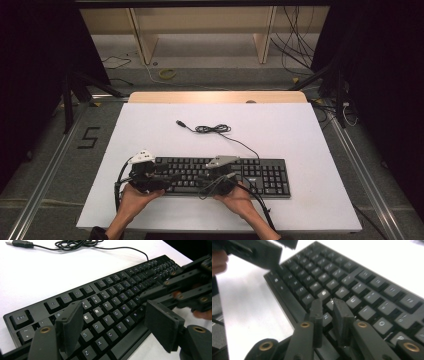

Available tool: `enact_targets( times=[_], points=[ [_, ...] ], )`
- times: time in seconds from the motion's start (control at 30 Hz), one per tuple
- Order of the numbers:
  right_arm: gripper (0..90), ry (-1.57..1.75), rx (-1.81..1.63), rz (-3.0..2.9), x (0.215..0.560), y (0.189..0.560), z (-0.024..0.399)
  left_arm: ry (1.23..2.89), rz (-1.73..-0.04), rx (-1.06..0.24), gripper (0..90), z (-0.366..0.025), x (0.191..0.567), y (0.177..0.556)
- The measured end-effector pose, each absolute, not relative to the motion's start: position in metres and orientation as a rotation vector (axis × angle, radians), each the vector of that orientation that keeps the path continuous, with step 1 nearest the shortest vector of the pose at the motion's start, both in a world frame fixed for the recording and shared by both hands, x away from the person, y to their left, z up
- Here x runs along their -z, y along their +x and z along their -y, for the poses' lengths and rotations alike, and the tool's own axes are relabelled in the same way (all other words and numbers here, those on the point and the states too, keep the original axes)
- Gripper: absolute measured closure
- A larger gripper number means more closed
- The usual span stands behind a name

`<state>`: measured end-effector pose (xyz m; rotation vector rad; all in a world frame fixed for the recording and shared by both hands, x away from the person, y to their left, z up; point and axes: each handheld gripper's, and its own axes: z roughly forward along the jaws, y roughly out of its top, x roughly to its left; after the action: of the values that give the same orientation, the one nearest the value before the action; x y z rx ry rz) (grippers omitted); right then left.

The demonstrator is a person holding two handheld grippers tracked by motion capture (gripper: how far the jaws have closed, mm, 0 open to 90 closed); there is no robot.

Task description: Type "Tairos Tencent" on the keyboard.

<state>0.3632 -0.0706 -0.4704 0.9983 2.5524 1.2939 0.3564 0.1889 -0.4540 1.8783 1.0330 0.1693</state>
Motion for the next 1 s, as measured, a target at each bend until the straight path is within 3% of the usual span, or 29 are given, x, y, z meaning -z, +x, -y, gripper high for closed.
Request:
enact_targets(
  times=[0.67,1.0],
  points=[
    [49.8,1.049,-1.392,-2.486,0.455,0.362,0.104,1.884,-1.028,-0.166,31.4,-0.189,0.454,0.360],
    [42.6,1.050,-1.417,-2.450,0.450,0.356,0.116,1.906,-1.020,-0.149,35.8,-0.182,0.454,0.365]
  ],
)
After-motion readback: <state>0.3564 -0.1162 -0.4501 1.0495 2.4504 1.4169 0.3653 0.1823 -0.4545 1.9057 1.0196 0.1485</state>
